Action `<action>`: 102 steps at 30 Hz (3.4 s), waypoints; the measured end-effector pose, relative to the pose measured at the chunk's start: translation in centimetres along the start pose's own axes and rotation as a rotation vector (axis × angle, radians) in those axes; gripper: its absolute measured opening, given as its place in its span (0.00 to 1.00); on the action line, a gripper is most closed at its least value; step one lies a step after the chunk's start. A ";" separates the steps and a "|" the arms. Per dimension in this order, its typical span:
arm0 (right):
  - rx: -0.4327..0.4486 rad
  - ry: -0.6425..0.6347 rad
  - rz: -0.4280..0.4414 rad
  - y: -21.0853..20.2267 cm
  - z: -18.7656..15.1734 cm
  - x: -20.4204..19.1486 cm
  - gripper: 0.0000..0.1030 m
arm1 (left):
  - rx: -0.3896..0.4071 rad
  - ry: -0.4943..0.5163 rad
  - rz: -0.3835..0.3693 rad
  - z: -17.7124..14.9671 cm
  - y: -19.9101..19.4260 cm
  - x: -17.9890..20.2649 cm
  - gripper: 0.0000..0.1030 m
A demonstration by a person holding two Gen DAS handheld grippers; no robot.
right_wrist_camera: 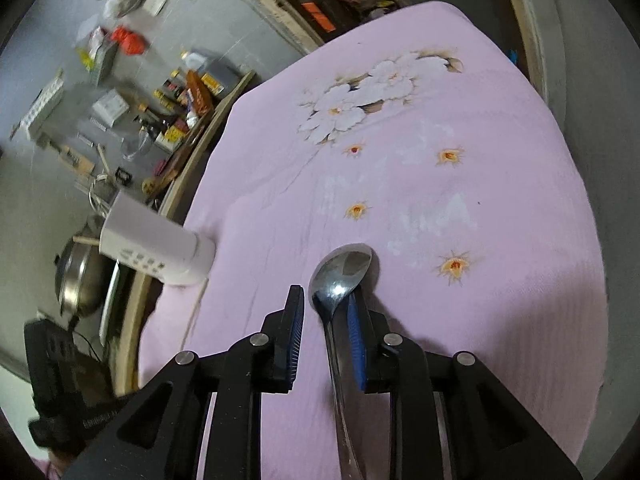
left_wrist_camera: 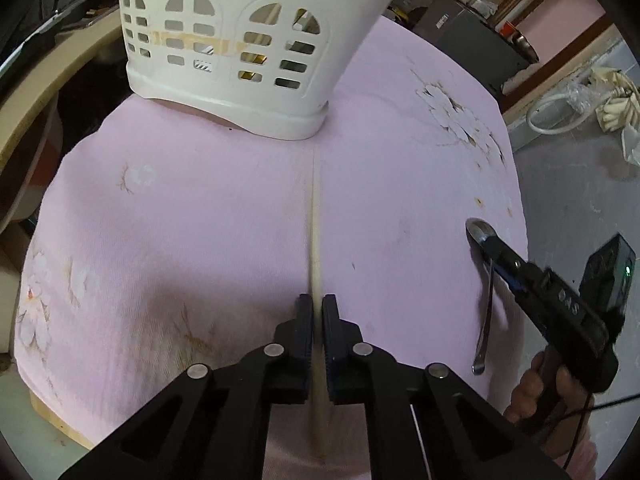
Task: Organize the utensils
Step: 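Lift and carry the spoon and chopstick in both tools over the caddy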
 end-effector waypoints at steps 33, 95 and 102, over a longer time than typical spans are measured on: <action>0.573 -0.412 -0.033 -10.8 6.6 -19.1 0.02 | 0.468 0.289 -0.263 8.7 -13.6 2.7 0.05; 0.826 -0.569 -0.158 0.4 5.1 -30.4 0.03 | 0.895 0.357 -0.382 16.1 -9.1 -7.9 0.05; 0.832 -0.575 -0.166 0.3 5.0 -30.4 0.03 | 0.900 0.392 -0.341 15.7 -8.5 -7.9 0.05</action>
Point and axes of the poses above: each gripper's, at about its wrist camera, not at the fingertips, and y roughly the way its jaws point, x to its right, z to its top, the point moved 2 cm from there along y, roughly the way its jaws point, and after that the axes turned 4 degrees about -y, right-handed, at the moved point
